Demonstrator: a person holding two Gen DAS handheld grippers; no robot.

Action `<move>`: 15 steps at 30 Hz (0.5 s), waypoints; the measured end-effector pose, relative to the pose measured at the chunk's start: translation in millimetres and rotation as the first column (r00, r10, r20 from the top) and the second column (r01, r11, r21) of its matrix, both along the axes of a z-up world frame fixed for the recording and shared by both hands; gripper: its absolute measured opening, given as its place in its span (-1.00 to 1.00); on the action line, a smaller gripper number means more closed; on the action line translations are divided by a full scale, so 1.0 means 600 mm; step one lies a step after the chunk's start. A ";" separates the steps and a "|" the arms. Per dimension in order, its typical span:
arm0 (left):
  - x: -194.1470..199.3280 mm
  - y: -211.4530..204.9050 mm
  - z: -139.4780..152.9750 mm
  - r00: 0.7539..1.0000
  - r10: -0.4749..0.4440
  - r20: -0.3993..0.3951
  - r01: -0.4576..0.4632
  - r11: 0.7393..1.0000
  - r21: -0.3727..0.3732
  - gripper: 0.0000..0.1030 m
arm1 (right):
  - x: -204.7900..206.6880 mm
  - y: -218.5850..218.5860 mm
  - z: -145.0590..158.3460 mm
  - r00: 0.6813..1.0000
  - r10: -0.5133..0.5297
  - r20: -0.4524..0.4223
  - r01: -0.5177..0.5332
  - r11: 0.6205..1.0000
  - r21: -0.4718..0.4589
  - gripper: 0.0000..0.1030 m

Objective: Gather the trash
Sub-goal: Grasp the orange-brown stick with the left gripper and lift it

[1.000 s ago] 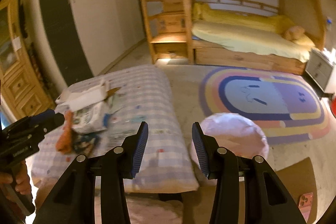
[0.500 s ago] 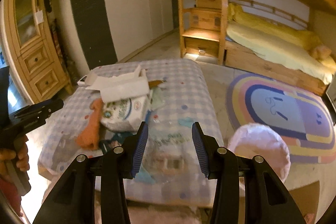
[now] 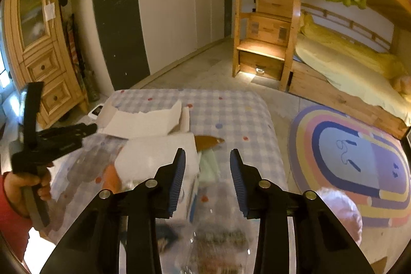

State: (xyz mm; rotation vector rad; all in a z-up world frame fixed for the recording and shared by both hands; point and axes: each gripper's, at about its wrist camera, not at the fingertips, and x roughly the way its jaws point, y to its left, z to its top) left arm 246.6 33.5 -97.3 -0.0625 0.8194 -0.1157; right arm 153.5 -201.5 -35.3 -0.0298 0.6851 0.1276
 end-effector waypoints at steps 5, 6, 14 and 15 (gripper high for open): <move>0.055 0.003 -0.033 0.998 0.009 -0.068 -0.009 1.000 0.007 -0.37 | 0.031 0.010 -0.007 1.000 0.013 -0.002 -0.013 1.000 0.021 -0.28; 0.065 0.004 -0.038 0.997 0.011 -0.081 -0.010 1.000 0.002 -0.37 | 0.034 0.011 -0.010 1.000 0.015 -0.006 -0.015 1.000 0.024 -0.28; 0.089 0.008 -0.041 0.994 0.003 -0.110 -0.007 0.999 -0.041 -0.80 | 0.037 0.007 -0.014 1.000 0.014 -0.024 -0.013 0.999 0.037 -0.28; 0.090 0.009 -0.039 0.994 0.004 -0.108 -0.009 0.999 -0.048 -0.84 | 0.034 0.007 -0.012 1.000 0.014 -0.024 -0.013 0.999 0.038 -0.28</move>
